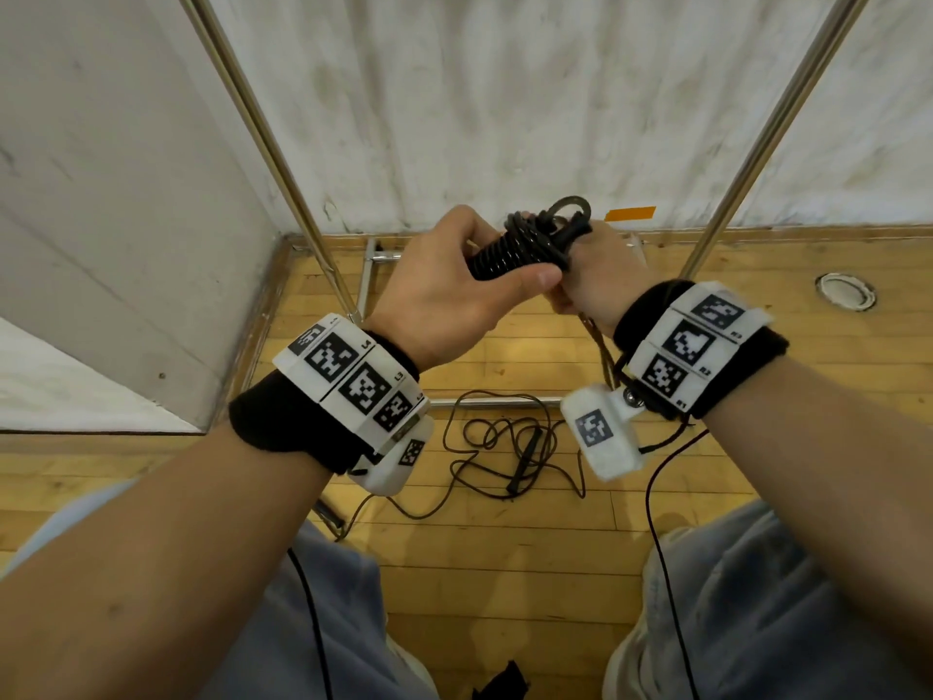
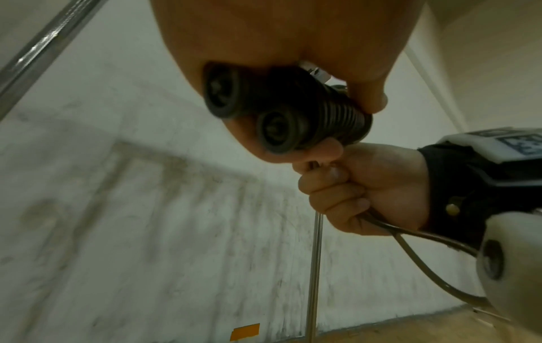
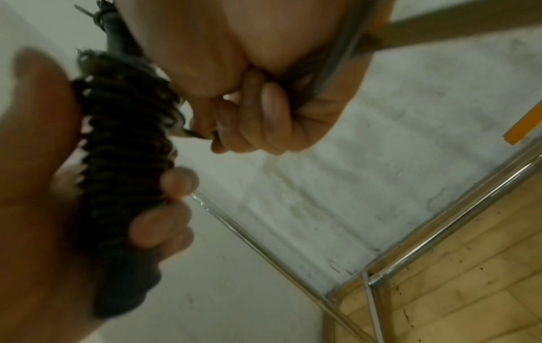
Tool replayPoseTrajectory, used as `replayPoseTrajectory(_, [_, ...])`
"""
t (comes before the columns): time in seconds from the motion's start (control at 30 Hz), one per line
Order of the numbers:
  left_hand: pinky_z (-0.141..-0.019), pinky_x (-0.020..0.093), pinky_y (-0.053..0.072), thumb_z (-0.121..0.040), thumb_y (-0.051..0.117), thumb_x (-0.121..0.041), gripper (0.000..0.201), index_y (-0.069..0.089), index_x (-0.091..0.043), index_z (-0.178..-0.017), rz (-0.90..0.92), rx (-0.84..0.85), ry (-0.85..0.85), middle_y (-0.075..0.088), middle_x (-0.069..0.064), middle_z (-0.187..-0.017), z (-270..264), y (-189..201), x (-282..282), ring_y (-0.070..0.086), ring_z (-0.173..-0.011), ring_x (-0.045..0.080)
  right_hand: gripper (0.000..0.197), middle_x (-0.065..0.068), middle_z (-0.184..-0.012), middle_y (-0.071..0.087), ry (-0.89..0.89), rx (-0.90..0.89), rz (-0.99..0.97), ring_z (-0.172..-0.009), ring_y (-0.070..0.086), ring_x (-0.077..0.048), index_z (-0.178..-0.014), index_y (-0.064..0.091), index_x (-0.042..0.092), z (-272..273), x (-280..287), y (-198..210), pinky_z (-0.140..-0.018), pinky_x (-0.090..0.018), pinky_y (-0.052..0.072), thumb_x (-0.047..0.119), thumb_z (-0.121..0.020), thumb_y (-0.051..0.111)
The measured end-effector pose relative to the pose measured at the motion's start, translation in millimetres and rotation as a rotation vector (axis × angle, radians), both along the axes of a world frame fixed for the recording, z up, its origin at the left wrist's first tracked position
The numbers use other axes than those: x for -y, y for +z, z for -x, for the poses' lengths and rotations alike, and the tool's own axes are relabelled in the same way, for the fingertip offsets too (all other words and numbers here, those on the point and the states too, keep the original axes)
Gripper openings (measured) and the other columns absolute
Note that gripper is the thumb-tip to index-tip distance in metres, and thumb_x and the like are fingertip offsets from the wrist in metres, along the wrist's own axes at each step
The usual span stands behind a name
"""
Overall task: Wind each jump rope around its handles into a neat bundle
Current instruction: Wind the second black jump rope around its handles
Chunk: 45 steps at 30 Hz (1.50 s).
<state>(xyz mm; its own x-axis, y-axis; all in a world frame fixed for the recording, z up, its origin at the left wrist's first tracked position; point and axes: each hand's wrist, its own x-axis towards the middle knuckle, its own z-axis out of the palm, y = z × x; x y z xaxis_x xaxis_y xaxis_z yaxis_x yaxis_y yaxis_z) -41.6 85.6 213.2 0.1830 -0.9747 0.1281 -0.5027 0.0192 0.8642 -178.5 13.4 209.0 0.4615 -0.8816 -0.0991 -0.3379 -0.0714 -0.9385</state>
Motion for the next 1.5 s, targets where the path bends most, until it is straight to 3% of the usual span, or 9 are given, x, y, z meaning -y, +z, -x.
replayPoseTrajectory(0.23, [-0.039, 0.019, 0.041, -0.083, 0.066, -0.049, 0.034, 0.045, -0.022, -0.083, 0.054, -0.091, 0.13, 0.068, 0.0, -0.07, -3, -3, 8, 0.064, -0.051, 0.011, 0.037, 0.001, -0.056, 0.047, 0.001, 0.054, 0.062, -0.048, 0.04, -0.014, -0.065, 0.051, 0.016, -20, -16, -16, -0.05, -0.029, 0.034, 0.022, -0.1, 0.038])
replayPoseTrajectory(0.43, [-0.051, 0.032, 0.046, -0.084, 0.061, -0.054, 0.04, 0.042, -0.02, -0.091, -0.046, 0.033, 0.231, 0.067, 0.002, -0.081, -14, -8, 20, 0.066, -0.063, 0.016, 0.015, 0.009, -0.066, 0.048, 0.093, -0.226, 0.295, -0.055, 0.043, -0.006, -0.089, 0.052, 0.018, -28, -20, -21, -0.045, -0.015, 0.028, 0.018, -0.099, 0.041])
replayPoseTrajectory(0.63, [-0.054, 0.032, 0.052, -0.093, 0.057, -0.037, 0.039, 0.034, -0.014, -0.114, -0.131, 0.027, 0.053, 0.063, -0.001, -0.087, -22, -8, 20, 0.061, -0.064, 0.011, 0.021, 0.0, -0.065, 0.051, 0.129, -0.258, 0.254, -0.054, 0.044, -0.012, -0.08, 0.056, 0.01, -24, -10, -11, -0.051, -0.025, 0.032, 0.016, -0.096, 0.043])
replayPoseTrajectory(0.77, [-0.06, 0.044, 0.053, -0.094, 0.055, -0.034, 0.034, 0.053, -0.005, -0.112, -0.2, 0.089, -0.079, 0.061, 0.004, -0.078, -25, -7, 19, 0.059, -0.067, 0.025, 0.027, -0.009, -0.068, 0.056, 0.129, -0.289, 0.204, -0.051, 0.048, -0.017, -0.084, 0.06, 0.0, -19, -10, -9, -0.054, -0.03, 0.043, 0.019, -0.096, 0.045])
replayPoseTrajectory(1.07, [-0.051, 0.022, 0.031, -0.086, 0.064, -0.046, 0.039, 0.04, -0.017, -0.099, -0.123, 0.378, 0.126, 0.048, -0.011, -0.078, -35, -18, 19, 0.047, -0.066, 0.002, 0.028, 0.0, -0.055, 0.053, 0.144, -0.286, 0.081, -0.037, 0.051, -0.007, -0.069, 0.054, 0.019, -13, -14, -6, -0.042, -0.019, 0.039, 0.019, -0.096, 0.046])
replayPoseTrajectory(1.2, [-0.051, 0.032, 0.052, -0.083, 0.067, -0.042, 0.042, 0.04, -0.015, -0.102, -0.226, 0.177, 0.079, 0.061, 0.002, -0.087, -35, -17, 19, 0.065, -0.059, 0.012, 0.028, -0.001, -0.052, 0.05, 0.137, -0.272, 0.084, -0.033, 0.045, -0.006, -0.07, 0.055, 0.019, -16, -17, -7, -0.035, -0.014, 0.032, 0.018, -0.096, 0.046])
replayPoseTrajectory(1.33, [-0.039, 0.022, 0.042, -0.087, 0.062, -0.032, 0.015, 0.053, -0.02, -0.09, -0.247, 0.1, 0.047, 0.064, 0.004, -0.072, -28, -17, 19, 0.054, -0.04, 0.01, 0.025, -0.003, -0.06, 0.048, 0.142, -0.272, 0.104, -0.046, 0.045, -0.015, -0.086, 0.063, 0.004, -14, -16, -7, -0.041, -0.019, 0.035, 0.017, -0.097, 0.045])
replayPoseTrajectory(1.4, [-0.047, 0.027, 0.044, -0.087, 0.06, -0.031, 0.013, 0.057, -0.019, -0.083, -0.199, 0.107, 0.054, 0.061, 0.005, -0.067, -22, -16, 21, 0.054, -0.048, 0.015, 0.028, -0.005, -0.061, 0.047, 0.136, -0.269, 0.128, -0.05, 0.044, -0.018, -0.081, 0.06, -0.001, -15, -15, -7, -0.046, -0.022, 0.035, 0.017, -0.097, 0.045])
replayPoseTrajectory(1.5, [-0.061, 0.036, 0.045, -0.088, 0.058, -0.036, 0.033, 0.049, -0.011, -0.108, -0.216, 0.038, 0.114, 0.059, 0.006, -0.08, -18, -15, 25, 0.054, -0.065, 0.02, 0.031, 0.001, -0.056, 0.048, 0.106, -0.259, 0.158, -0.046, 0.045, -0.011, -0.066, 0.05, 0.013, -17, -14, -8, -0.045, -0.021, 0.036, 0.014, -0.097, 0.043])
